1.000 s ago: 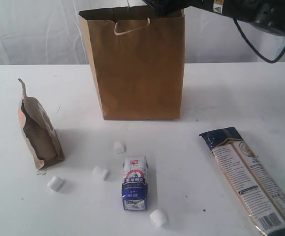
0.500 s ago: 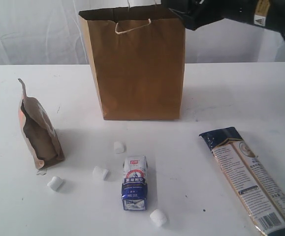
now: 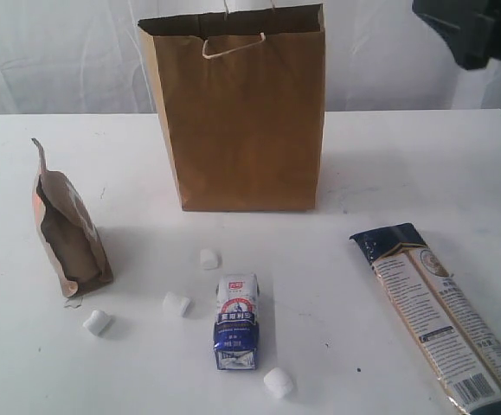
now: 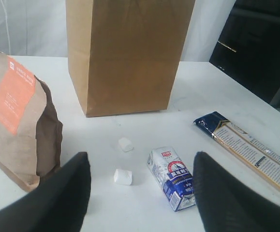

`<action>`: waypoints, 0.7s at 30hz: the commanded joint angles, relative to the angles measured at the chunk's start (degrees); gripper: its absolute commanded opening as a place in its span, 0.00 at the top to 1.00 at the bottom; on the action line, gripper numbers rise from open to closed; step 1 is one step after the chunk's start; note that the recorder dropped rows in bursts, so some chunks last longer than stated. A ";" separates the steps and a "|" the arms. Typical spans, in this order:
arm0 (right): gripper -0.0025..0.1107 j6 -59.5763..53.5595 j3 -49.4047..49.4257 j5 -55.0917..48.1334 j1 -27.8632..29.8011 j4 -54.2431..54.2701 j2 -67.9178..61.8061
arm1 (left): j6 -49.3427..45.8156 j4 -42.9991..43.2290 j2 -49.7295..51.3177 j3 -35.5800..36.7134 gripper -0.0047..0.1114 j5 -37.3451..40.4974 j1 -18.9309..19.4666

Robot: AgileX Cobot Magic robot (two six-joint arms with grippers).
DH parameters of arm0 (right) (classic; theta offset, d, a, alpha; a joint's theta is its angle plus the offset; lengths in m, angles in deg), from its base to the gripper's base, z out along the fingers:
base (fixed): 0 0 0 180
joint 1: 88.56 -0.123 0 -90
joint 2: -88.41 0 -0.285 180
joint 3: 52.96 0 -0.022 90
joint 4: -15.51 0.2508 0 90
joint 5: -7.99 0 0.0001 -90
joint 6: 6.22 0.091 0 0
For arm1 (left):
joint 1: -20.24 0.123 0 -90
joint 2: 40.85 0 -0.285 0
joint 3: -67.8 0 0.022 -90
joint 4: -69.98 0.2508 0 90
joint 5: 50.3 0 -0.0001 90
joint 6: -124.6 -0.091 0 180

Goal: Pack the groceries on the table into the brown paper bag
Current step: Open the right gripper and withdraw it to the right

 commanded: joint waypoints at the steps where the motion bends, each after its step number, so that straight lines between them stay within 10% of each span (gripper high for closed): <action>1: 0.36 22.87 2.45 5.98 -0.62 -24.34 4.33 | -0.14 -0.86 -0.14 -0.34 0.40 0.38 -0.28; 21: 0.36 16.49 2.72 15.22 -0.62 -14.86 -13.51 | -0.14 -0.63 -0.14 -0.34 0.40 0.38 -0.28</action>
